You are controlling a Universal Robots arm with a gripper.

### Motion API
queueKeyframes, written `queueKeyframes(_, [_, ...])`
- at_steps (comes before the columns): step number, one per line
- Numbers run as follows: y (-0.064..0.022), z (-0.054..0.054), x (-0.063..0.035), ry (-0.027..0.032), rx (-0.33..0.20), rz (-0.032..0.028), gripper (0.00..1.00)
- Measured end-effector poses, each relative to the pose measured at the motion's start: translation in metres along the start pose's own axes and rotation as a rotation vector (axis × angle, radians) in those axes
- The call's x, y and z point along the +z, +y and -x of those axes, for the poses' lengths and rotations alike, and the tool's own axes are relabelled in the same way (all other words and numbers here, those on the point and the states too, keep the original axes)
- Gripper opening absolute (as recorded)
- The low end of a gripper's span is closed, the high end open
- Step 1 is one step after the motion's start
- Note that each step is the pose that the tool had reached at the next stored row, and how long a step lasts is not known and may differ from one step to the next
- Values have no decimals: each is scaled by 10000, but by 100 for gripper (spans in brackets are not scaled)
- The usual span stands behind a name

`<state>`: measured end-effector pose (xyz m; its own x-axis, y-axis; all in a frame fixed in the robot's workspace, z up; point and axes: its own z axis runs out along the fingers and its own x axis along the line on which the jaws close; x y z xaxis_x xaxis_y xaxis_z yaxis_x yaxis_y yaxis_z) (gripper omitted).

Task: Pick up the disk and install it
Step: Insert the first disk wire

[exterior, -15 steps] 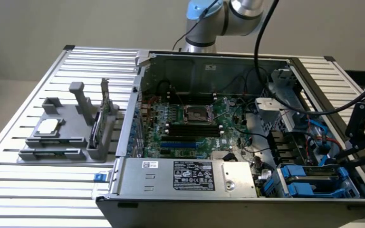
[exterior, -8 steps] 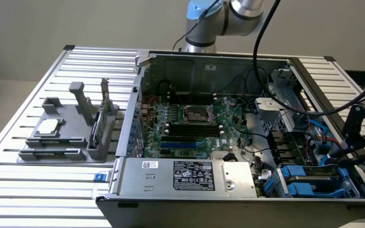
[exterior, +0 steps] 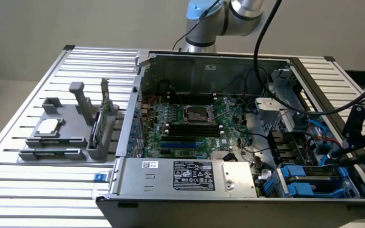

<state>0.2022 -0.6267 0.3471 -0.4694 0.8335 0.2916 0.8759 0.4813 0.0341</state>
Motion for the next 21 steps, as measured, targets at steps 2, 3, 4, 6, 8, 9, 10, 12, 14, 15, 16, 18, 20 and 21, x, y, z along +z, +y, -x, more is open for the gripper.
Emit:
queueKeyframes(2, [-4,5,3,-10,12,-1,25])
queueKeyframes(3, [-4,7,3,-11,12,-2,25])
queueKeyframes(4, [-5,7,3,-11,13,-2,25])
queueKeyframes(6, [-5,7,4,-11,12,-2,25])
queueKeyframes(8, [-6,10,6,-9,12,-2,25])
queueKeyframes(9, [-9,15,6,-6,12,1,25])
queueKeyframes(10, [-13,21,5,-6,7,22,25])
queueKeyframes(12, [-18,30,3,-4,-12,75,25])
queueKeyframes(14, [-27,38,0,37,-43,160,25])
queueKeyframes(15, [-35,44,-1,68,-62,211,25])
queueKeyframes(16, [-44,51,-4,88,-82,268,25])
queueKeyframes(18, [-64,66,-9,90,-120,378,25])
queueKeyframes(20, [-91,79,-15,71,-157,475,25])
queueKeyframes(21, [-109,79,-15,56,-172,508,25])
